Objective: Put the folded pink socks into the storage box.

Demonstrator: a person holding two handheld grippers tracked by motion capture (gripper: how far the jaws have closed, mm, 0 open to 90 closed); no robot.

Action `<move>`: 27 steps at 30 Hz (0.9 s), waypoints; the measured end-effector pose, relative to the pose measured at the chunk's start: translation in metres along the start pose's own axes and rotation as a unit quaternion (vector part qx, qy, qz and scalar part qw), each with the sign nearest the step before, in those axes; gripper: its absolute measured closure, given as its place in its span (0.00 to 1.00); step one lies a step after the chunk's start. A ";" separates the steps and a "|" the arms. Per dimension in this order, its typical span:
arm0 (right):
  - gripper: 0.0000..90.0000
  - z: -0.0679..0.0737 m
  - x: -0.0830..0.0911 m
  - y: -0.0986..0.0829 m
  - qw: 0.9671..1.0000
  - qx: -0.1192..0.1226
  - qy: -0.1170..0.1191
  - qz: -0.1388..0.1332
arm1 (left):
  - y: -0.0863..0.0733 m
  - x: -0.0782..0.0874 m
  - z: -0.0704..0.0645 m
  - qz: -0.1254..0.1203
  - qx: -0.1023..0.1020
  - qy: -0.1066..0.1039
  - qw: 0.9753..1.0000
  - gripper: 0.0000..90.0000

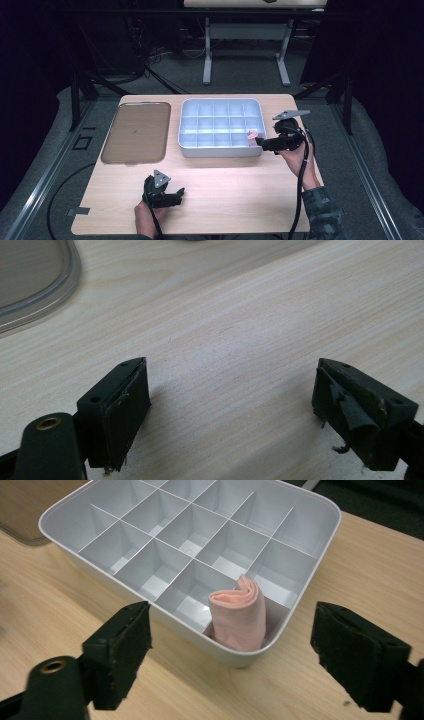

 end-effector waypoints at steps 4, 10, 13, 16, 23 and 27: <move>0.12 0.006 0.015 -0.006 1.000 0.005 -0.005 -0.014 | 0.000 0.000 0.000 0.000 0.000 0.000 1.000 0.17; 0.04 0.012 0.033 -0.025 1.000 0.009 -0.018 -0.021 | 0.000 0.000 0.000 -0.001 0.000 0.000 1.000 0.17; 0.02 0.011 0.038 -0.037 0.999 0.003 -0.025 -0.021 | 0.000 0.000 0.000 -0.001 0.000 0.000 1.000 0.17; 0.02 0.010 0.043 -0.052 0.999 -0.001 -0.031 -0.023 | 0.000 0.000 0.000 -0.001 0.001 0.000 1.000 0.17; 0.00 0.007 0.039 -0.096 0.999 -0.015 -0.049 -0.003 | 0.000 0.000 0.000 -0.001 0.000 0.000 1.000 0.17; 0.00 0.000 0.024 -0.125 0.998 -0.039 -0.048 0.015 | 0.000 0.000 0.000 -0.001 0.001 0.000 1.000 0.17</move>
Point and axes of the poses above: each handheld gripper's, and its own axes: x roughly backward along the jaws, y roughly out of its top, z roughly to its left, the point moved 3 cm from there along -x, roughly forward along the jaws, and after that the axes turned 11 degrees about x, right-handed, at the moved point
